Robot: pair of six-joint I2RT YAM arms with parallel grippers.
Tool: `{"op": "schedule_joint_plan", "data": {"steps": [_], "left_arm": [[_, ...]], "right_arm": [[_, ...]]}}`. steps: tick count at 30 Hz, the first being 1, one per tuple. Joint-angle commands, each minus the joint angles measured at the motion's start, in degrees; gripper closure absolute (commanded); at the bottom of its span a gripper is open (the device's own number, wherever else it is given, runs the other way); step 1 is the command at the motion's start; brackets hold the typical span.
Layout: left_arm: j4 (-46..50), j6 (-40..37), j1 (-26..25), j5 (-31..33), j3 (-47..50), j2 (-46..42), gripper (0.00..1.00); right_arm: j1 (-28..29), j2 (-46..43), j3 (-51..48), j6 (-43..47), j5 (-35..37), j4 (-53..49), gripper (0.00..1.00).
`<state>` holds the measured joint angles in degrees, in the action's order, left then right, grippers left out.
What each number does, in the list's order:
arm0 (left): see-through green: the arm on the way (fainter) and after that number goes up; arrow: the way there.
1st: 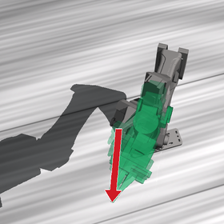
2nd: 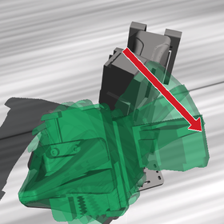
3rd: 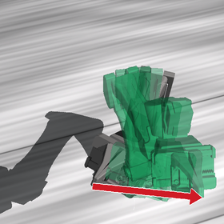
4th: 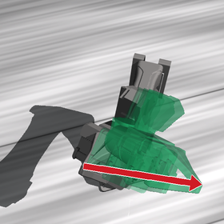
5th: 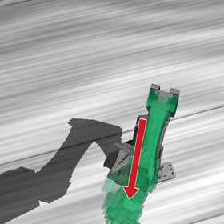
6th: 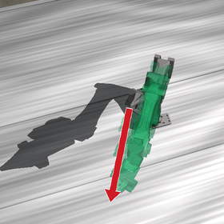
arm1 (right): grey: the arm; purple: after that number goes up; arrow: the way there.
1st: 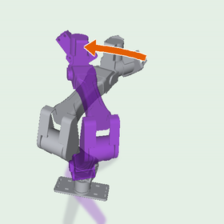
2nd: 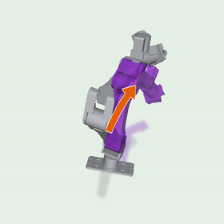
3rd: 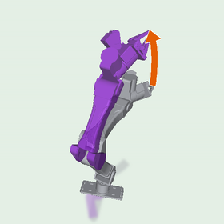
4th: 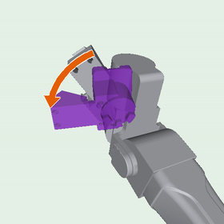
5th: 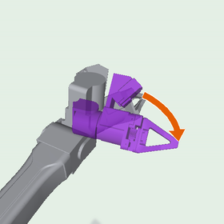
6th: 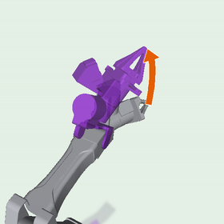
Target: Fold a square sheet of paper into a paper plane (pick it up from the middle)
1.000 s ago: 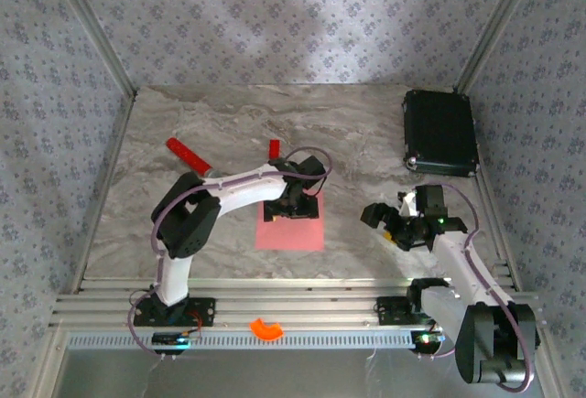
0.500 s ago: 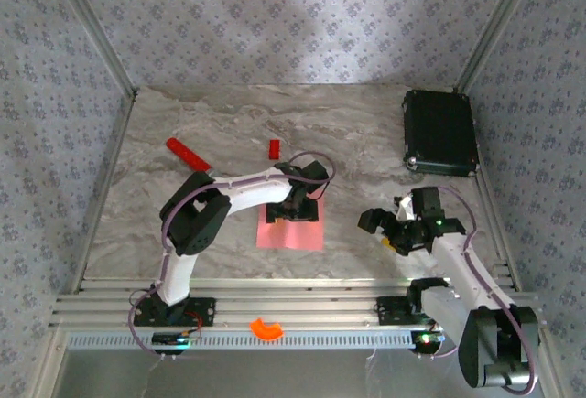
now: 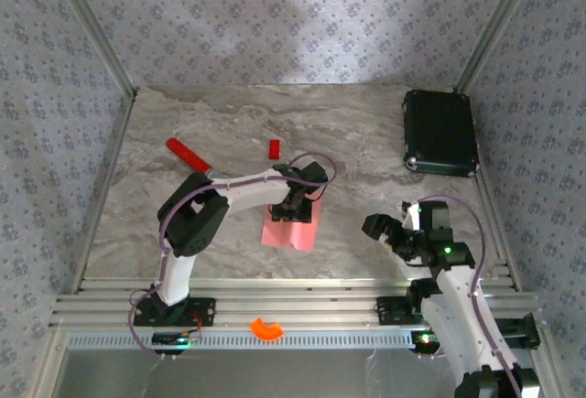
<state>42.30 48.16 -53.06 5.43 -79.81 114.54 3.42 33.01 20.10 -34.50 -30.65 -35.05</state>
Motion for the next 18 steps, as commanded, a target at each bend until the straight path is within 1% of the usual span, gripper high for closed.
{"op": "schedule_joint_plan", "data": {"steps": [1, 3, 9, 12, 18], "left_arm": [[-2.93, -0.67, -0.47, -1.20, 2.94, -2.21, 0.47], [-6.65, -0.34, -0.47, -2.47, 4.94, -4.24, 0.53], [-9.44, -0.14, -0.47, -4.72, 7.25, -8.20, 0.56], [-11.72, 0.73, -0.31, -5.95, 8.73, -9.45, 0.59], [-14.56, 0.45, 0.42, -10.28, 9.97, -11.62, 0.59]], "right_arm": [[0.30, -3.54, -2.21, -5.43, 1.04, -2.62, 0.01], [0.29, -5.43, -2.84, -7.05, 0.56, -3.68, 0.01], [0.28, -5.96, -1.26, -7.90, 0.84, -7.78, 0.01], [0.32, -5.97, 0.14, -7.42, 0.58, -9.64, 0.01], [0.38, -5.93, 1.27, -8.50, -0.14, -9.38, 0.01]]}}
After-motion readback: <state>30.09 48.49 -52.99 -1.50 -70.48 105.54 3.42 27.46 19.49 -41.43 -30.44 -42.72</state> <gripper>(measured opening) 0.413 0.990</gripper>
